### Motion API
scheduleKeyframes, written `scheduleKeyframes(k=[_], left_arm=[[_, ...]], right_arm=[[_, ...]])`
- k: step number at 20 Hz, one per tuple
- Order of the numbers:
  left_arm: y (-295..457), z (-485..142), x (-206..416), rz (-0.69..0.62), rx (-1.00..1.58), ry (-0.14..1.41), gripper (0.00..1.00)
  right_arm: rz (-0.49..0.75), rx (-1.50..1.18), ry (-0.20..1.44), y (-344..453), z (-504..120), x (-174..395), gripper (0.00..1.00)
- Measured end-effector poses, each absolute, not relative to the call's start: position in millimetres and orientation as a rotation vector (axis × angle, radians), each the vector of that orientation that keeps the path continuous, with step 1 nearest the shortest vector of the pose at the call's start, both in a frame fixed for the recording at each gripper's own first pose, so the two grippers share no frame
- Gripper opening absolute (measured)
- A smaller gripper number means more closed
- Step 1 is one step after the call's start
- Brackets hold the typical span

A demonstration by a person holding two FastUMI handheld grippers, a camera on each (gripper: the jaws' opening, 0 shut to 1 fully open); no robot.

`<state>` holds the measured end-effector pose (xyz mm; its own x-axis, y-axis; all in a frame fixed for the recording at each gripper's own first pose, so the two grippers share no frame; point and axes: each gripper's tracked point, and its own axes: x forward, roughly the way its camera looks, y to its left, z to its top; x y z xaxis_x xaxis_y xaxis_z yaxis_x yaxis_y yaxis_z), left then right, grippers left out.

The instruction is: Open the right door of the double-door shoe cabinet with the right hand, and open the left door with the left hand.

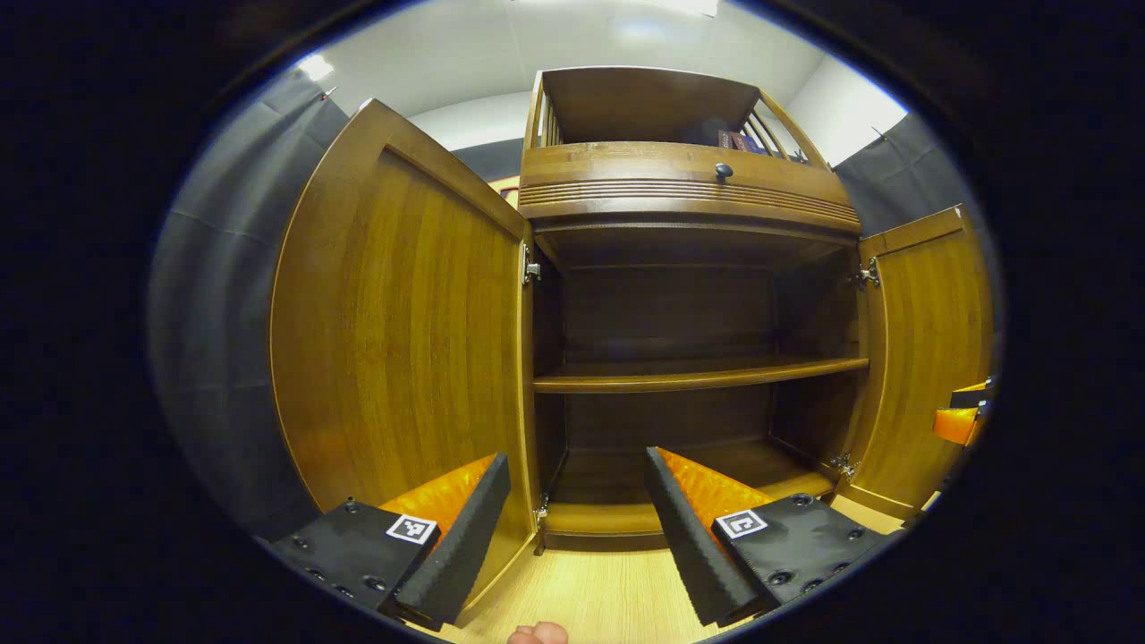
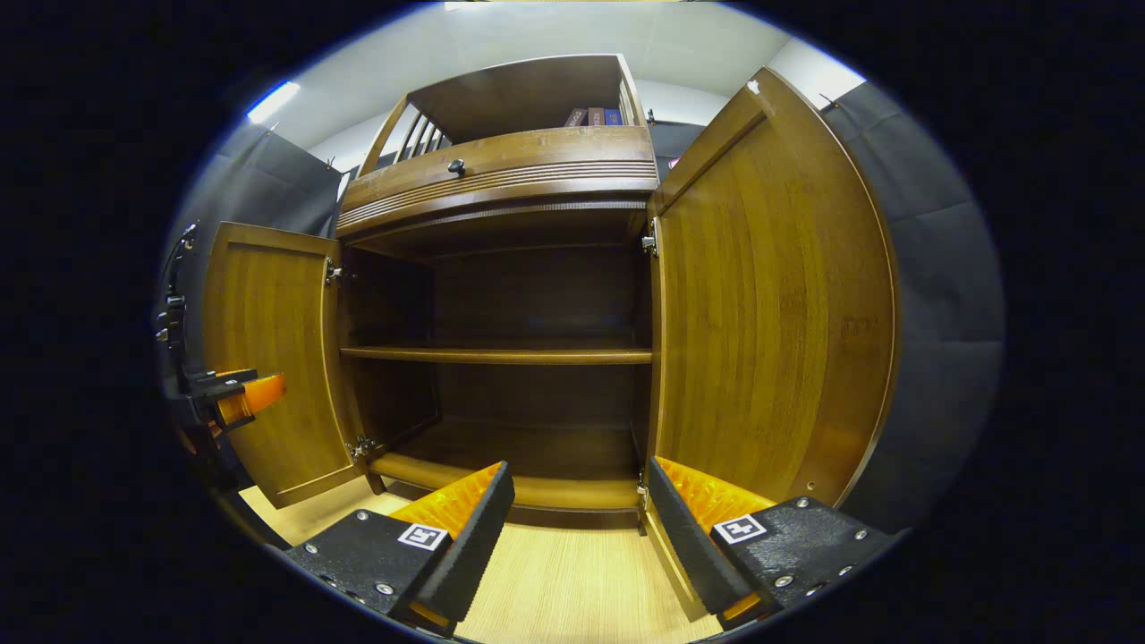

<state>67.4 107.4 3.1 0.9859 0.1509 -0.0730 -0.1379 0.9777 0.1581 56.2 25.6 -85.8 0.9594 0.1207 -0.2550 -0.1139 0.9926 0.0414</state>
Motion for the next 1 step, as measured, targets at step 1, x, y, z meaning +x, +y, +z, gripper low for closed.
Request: scheduleKeyframes(k=[1], left_arm=[[106.4, 1.6, 67.0, 0.145, 0.150, 0.085, 1.00]], right_arm=[[0.120, 0.024, 0.262, 26.2, -86.3, 56.0, 0.86]])
